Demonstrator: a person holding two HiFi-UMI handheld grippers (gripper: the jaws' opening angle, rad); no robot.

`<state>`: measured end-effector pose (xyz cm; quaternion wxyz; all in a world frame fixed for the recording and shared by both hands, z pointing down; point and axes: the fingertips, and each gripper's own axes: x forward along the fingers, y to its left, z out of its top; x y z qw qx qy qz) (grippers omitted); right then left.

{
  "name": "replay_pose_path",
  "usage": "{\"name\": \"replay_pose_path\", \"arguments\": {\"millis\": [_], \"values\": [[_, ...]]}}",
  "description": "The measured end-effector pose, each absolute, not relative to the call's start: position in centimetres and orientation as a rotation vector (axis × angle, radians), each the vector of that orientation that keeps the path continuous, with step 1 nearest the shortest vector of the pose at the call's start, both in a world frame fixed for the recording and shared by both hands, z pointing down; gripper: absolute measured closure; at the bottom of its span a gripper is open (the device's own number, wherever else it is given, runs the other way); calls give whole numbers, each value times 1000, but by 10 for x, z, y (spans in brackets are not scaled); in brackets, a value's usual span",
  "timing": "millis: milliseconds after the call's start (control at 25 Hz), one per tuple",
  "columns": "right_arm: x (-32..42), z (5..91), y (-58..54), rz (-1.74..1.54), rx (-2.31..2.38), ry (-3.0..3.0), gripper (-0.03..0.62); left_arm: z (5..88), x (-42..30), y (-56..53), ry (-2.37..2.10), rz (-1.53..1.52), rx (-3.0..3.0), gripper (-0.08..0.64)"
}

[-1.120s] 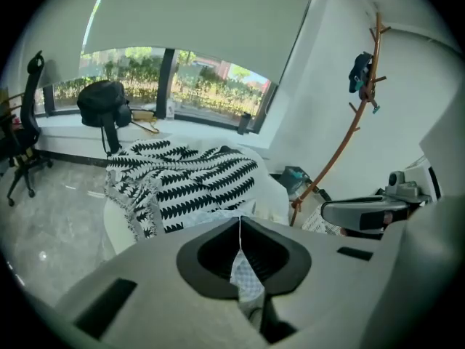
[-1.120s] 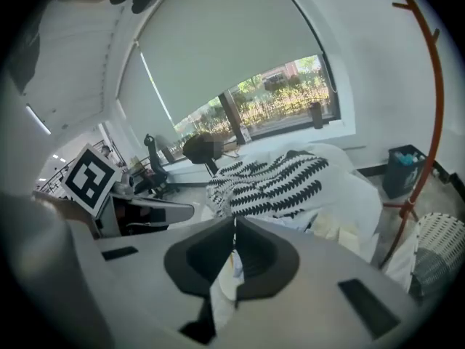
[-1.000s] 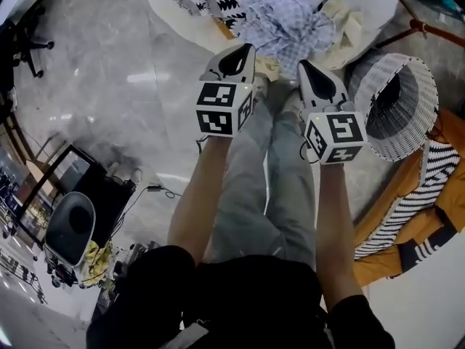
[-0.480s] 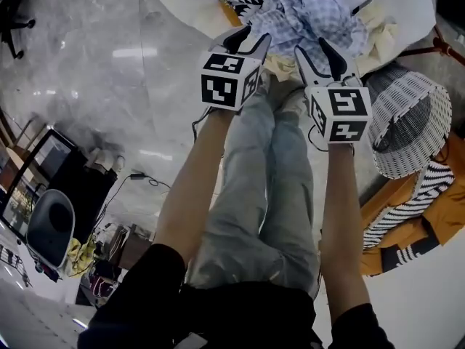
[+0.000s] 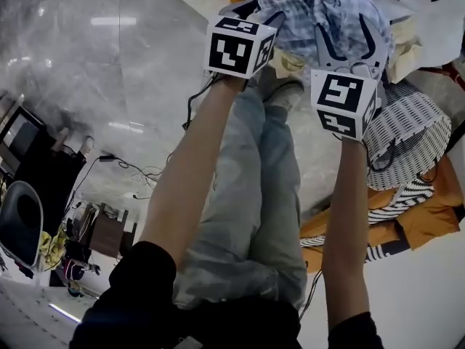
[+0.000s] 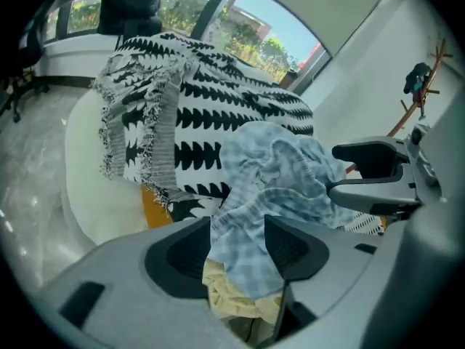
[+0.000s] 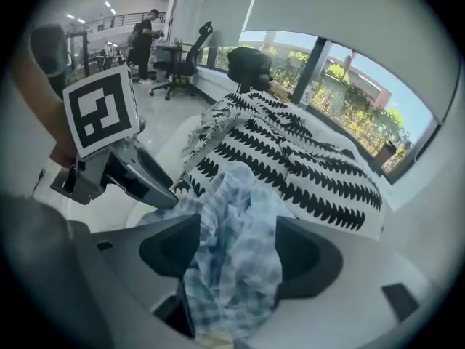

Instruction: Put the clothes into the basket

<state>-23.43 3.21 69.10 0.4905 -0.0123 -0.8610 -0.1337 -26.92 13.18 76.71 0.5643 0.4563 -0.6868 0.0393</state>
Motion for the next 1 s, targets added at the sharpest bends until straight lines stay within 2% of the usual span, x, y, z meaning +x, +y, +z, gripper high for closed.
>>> {"name": "replay_pose_path", "arguments": {"millis": [320,360,400,440,480,520,720,1000], "values": [[-219,750,24,-318,-34,-1966,301,826,-239,119,-1482,30,1054,334],[-215,754,22,-308,-23,-1947,303,826,-235,115,-1464,21,1064,340],[-212,755,20,-303,-12,-1929,318,824,-232,112,-1447,18,1080,389],[-209,755,18,-304,-5,-1912,424,821,-228,110,-1433,26,1098,478],[-205,755,18,-298,-3,-1898,518,818,-225,110,-1423,44,1113,506],[-201,754,19,-274,-4,-1888,532,815,-222,111,-1417,62,1126,514],[-189,736,29,5,47,-1917,549,783,-220,120,-1418,41,1155,525],[-168,663,36,442,170,-2072,551,698,-222,123,-1512,17,1192,526]]}}
